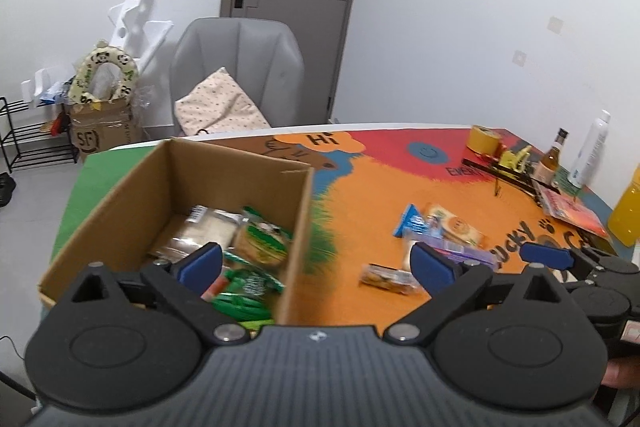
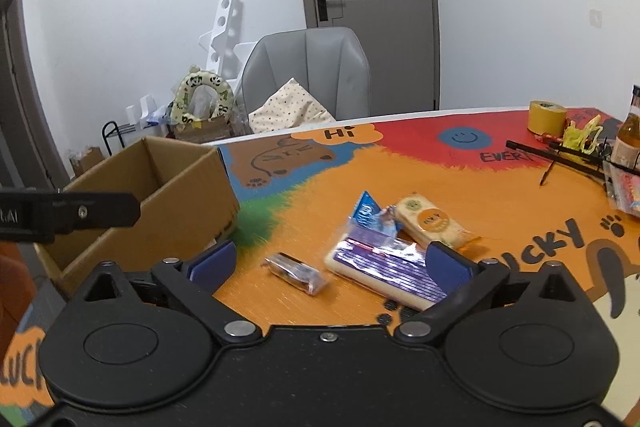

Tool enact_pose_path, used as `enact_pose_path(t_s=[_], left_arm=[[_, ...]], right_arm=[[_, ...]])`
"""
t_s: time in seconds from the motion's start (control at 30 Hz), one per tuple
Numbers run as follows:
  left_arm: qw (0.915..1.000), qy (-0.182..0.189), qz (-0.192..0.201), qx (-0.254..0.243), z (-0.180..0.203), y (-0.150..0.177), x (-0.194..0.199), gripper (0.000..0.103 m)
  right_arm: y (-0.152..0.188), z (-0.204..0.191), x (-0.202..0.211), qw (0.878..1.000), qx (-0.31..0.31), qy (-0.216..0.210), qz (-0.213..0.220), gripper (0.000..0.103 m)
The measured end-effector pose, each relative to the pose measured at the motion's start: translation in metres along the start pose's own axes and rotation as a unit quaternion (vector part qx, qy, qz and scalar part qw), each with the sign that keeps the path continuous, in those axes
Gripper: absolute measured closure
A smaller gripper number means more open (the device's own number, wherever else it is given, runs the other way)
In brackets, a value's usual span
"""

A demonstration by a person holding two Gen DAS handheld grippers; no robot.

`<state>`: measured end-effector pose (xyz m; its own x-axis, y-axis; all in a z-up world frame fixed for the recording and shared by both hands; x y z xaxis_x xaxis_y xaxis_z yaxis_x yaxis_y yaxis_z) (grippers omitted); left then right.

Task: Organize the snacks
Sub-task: 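Move both tools back over the remaining snacks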

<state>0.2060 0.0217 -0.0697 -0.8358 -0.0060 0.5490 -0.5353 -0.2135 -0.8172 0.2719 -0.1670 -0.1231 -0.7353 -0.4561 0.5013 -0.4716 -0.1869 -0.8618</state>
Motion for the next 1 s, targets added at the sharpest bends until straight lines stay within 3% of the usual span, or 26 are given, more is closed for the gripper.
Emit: enact_pose_path(t_s=[0.6,1.0], left_arm=[[0.9978,0.054,-0.012,-0.037,0.060,0.016,-0.014,0.003],[0.9974,0.067,-0.021,-0.017,0.077,0.024,-0.042,0.006]], right_arm=[[0.025,0.052,0.014,0.999,-0.010,0.030,-0.001,0.000],[0.025,0.073,0.010,0.999,-0.020,0.025,0.002,0.000]])
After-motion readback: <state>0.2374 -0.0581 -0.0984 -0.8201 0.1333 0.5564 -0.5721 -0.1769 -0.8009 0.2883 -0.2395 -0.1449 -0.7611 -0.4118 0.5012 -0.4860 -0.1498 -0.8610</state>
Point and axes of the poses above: each gripper's, at about its wrist camera, not at the fingertips, and x roughly against the way its jaws point, z to its right, y to its underside, the point moved 6 cm from there along -x, roughly the way its jaws point, and after that the axes turned 2 degrees about x, right-handed, at the moved point
